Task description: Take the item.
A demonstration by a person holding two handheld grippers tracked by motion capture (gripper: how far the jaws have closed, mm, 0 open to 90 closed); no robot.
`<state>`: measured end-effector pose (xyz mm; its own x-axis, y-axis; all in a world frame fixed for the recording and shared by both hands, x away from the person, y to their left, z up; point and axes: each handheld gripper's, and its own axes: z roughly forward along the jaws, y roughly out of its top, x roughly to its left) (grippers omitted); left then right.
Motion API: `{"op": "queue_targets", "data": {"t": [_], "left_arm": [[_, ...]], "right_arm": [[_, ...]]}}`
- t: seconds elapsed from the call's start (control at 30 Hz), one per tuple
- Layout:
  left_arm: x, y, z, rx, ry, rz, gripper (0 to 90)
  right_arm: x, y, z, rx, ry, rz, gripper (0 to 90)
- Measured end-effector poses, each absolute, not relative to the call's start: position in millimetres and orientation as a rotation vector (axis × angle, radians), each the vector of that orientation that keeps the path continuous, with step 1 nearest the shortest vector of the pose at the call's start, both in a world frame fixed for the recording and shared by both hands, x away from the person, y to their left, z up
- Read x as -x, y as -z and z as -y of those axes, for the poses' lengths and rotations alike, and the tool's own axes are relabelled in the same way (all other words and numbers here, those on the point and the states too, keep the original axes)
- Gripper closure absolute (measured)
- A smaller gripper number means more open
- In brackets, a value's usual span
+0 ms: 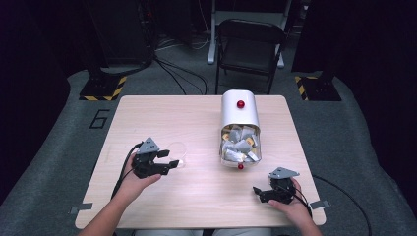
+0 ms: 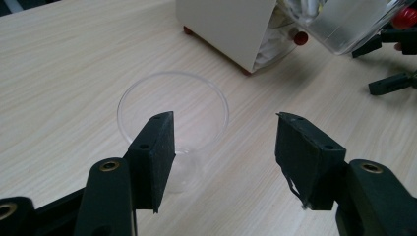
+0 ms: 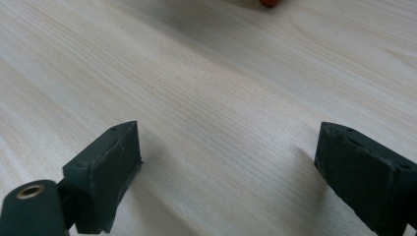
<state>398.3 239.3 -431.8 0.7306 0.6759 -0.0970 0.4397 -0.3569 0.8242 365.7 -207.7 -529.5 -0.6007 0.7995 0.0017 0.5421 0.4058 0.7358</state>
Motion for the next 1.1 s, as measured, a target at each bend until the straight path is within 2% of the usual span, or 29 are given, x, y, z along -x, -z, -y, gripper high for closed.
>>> {"op": "queue_targets", "data": {"t": [0.27, 0.77, 1.1], "left_arm": [[-401, 421, -227, -2.02, -0.313, -0.815, 44.0], [-407, 403, -200, -2.039, -0.342, -0.752, 43.4], [-413, 398, -185, -2.033, -0.302, -0.731, 43.6]], "right_arm": [[-366, 530, 207, -1.161, -1.017, -2.313, 9.6], [-366, 530, 207, -1.165, -1.017, -2.313, 9.6], [-366, 530, 207, -1.164, -1.017, -2.313, 9.5]]}}
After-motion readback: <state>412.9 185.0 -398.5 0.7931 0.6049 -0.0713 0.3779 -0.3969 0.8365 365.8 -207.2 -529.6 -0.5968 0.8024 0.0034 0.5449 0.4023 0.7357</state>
